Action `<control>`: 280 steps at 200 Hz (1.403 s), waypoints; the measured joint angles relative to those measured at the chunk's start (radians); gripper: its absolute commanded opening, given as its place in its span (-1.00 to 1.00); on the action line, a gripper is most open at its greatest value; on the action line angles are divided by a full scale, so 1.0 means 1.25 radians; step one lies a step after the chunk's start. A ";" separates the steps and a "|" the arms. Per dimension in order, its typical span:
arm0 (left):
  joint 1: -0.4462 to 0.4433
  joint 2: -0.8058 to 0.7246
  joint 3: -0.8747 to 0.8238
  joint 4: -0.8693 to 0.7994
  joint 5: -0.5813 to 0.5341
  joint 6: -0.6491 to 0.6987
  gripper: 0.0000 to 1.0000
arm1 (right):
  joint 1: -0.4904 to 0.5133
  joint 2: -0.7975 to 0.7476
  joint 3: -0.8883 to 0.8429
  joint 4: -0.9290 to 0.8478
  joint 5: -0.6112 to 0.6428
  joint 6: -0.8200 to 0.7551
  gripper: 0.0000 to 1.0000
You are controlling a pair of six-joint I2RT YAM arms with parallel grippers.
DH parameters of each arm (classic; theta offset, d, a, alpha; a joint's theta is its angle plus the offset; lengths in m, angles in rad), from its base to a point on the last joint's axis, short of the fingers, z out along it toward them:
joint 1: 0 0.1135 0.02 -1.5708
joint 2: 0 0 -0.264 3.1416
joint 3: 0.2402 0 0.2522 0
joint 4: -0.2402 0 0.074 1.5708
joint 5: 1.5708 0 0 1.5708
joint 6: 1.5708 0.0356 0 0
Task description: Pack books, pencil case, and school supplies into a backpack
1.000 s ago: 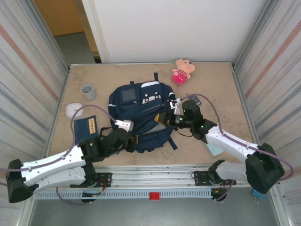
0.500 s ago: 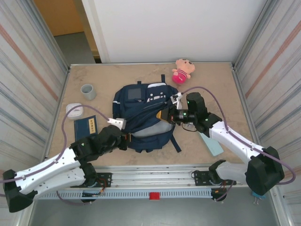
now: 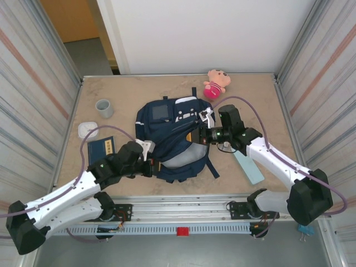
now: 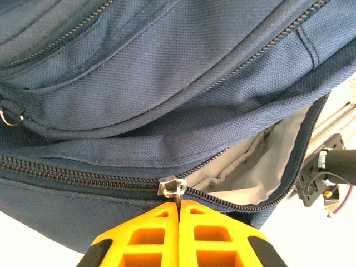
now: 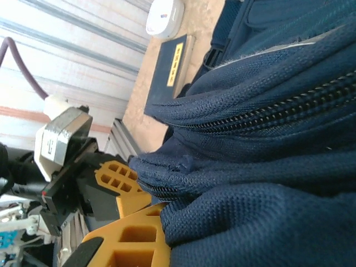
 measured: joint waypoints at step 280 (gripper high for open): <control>-0.156 0.208 0.158 -0.177 -0.177 -0.021 -0.13 | -0.003 0.009 0.014 -0.025 -0.037 -0.069 -0.99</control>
